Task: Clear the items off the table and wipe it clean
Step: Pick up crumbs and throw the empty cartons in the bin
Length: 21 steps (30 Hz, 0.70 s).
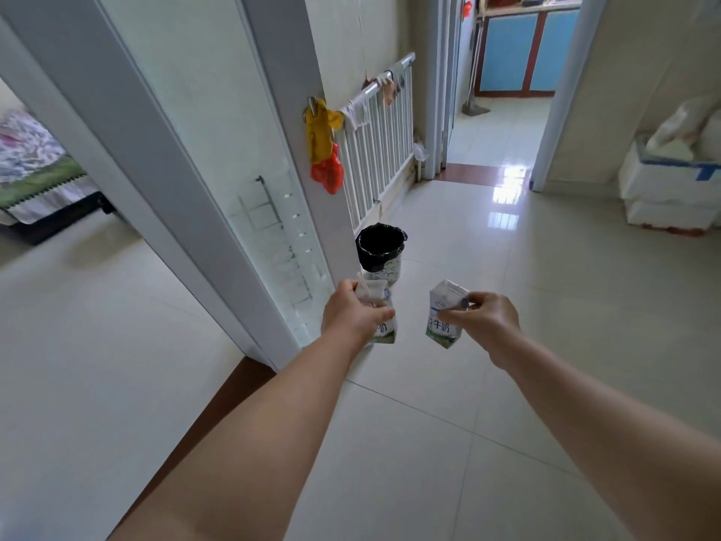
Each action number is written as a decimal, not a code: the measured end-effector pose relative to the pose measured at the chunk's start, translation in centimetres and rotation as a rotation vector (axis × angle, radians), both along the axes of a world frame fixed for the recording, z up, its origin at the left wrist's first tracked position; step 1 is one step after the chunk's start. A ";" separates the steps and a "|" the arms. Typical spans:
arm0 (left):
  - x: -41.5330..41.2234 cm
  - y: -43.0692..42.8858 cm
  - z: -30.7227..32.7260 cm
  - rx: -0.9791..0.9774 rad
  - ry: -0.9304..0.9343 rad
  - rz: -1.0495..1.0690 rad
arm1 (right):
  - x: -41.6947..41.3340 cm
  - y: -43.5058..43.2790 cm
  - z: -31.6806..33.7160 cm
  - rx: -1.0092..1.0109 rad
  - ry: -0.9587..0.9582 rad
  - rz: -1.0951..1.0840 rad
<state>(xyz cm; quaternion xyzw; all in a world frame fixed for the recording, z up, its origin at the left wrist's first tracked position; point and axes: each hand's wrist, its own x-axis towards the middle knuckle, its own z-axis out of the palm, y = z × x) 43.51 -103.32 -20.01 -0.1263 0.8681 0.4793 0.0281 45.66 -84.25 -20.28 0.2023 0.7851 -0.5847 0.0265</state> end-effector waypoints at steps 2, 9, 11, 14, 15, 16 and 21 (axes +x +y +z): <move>-2.6 0.3 -0.8 0.005 -0.022 -0.012 | -2.3 0.6 -0.3 0.017 -0.005 -0.017; -15.5 1.1 -3.4 0.045 -0.056 -0.094 | -13.7 2.2 -1.8 0.054 -0.035 -0.091; -19.7 1.1 -3.6 0.045 -0.044 -0.120 | -17.4 2.0 -1.8 0.067 -0.039 -0.113; -25.5 1.0 -4.3 0.011 -0.046 -0.143 | -22.5 1.7 -1.7 0.089 -0.047 -0.125; -28.2 0.9 -4.5 0.009 -0.055 -0.154 | -24.8 1.6 -1.8 0.077 -0.051 -0.138; -29.8 0.8 -4.7 0.009 -0.063 -0.164 | -26.2 1.5 -1.9 0.069 -0.049 -0.144; -37.7 1.5 -6.0 -0.005 -0.102 -0.186 | -33.5 2.1 -3.1 0.067 -0.091 -0.162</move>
